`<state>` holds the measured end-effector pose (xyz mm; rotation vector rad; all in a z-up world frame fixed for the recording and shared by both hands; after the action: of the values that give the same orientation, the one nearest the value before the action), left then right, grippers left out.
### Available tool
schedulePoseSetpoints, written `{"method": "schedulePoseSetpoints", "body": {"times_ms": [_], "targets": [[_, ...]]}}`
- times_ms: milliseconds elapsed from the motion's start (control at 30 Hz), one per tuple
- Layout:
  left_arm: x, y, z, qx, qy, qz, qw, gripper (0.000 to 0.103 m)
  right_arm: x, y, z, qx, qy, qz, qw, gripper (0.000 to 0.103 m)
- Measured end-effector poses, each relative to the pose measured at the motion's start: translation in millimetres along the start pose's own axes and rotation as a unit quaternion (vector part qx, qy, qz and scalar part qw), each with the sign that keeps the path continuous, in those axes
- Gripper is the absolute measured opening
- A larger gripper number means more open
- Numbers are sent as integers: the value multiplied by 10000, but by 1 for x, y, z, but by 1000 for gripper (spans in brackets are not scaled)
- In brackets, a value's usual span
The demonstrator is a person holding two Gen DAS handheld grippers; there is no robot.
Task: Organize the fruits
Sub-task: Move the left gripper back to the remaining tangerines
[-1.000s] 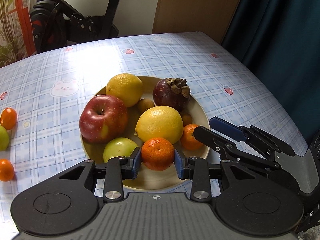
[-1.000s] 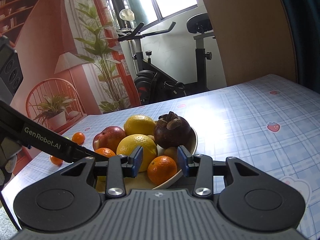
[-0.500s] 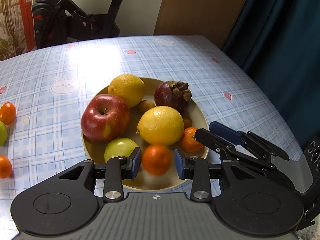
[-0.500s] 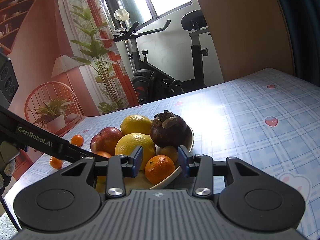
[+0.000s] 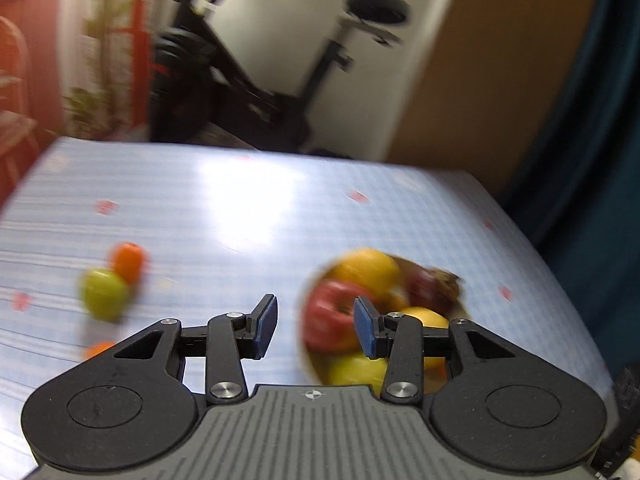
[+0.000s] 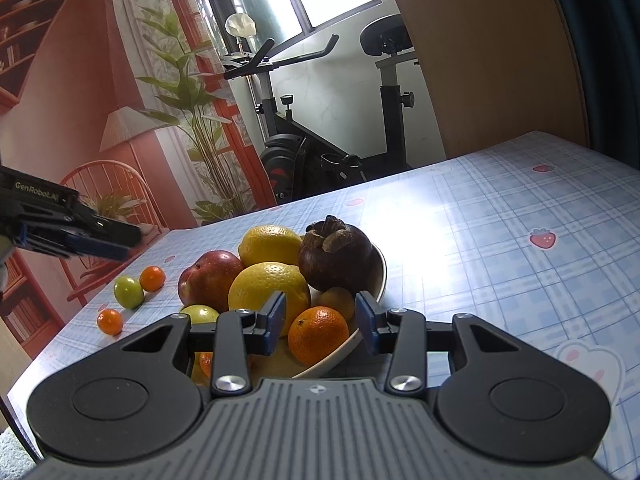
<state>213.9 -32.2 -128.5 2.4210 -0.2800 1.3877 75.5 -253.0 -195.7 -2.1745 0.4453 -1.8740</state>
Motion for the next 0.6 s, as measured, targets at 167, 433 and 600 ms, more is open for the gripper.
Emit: {"method": "schedulePoseSetpoints", "body": {"times_ms": [167, 433, 600], "targets": [[20, -46, -23, 467, 285, -92, 9985, 44, 7, -1, 3, -109, -31, 5, 9999, 43], [37, -104, -44, 1131, 471, 23, 9925, 44, 28, -47, 24, 411, -19, -442, 9982, 43], [33, -127, -52, 1303, 568, -134, 9898, 44, 27, -95, 48, 957, -164, -760, 9924, 43]]}}
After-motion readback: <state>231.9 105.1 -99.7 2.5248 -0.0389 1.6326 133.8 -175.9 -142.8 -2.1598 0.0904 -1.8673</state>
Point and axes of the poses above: each gripper's, at about its wrist camera, not at the fingertips, and z roughly the way its jaws point, y to its right, x to its top, the point moved 4 cm from there along z, roughly the way its jaws point, and after that the axes turned 15 degrees about y, right-handed, at the moved point
